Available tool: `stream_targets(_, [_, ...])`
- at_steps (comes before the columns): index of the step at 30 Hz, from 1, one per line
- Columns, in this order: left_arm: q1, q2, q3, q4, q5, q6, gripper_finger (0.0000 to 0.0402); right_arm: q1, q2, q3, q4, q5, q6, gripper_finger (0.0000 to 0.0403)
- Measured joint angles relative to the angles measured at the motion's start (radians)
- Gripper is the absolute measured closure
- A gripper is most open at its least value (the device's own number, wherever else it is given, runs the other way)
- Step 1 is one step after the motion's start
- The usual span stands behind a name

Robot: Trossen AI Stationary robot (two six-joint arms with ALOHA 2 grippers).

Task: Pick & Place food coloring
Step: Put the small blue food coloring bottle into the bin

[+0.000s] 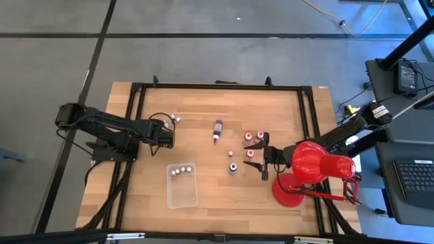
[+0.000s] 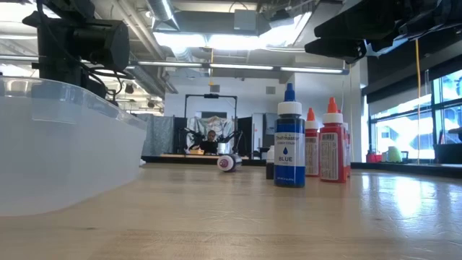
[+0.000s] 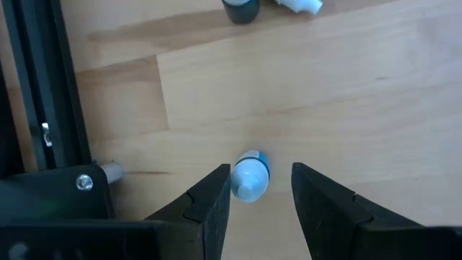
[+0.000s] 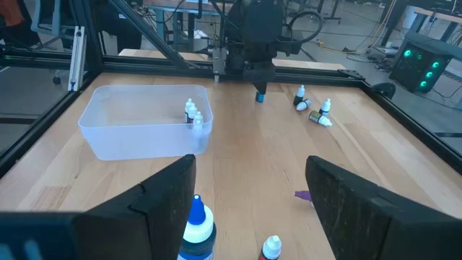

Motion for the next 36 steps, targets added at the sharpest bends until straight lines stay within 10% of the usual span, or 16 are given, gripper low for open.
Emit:
stream_targets(20, [0.0,-0.001,0.002,-0.002,0.012,0.042,0.0354,0.0,0.0,0.0,0.0,0.0,0.0,0.0138])
stream_targets(36, [-0.07,-0.021,0.173,-0.005,-0.013,0.238,0.035,0.0,0.0,0.0,0.0,0.0,0.0,0.0138])
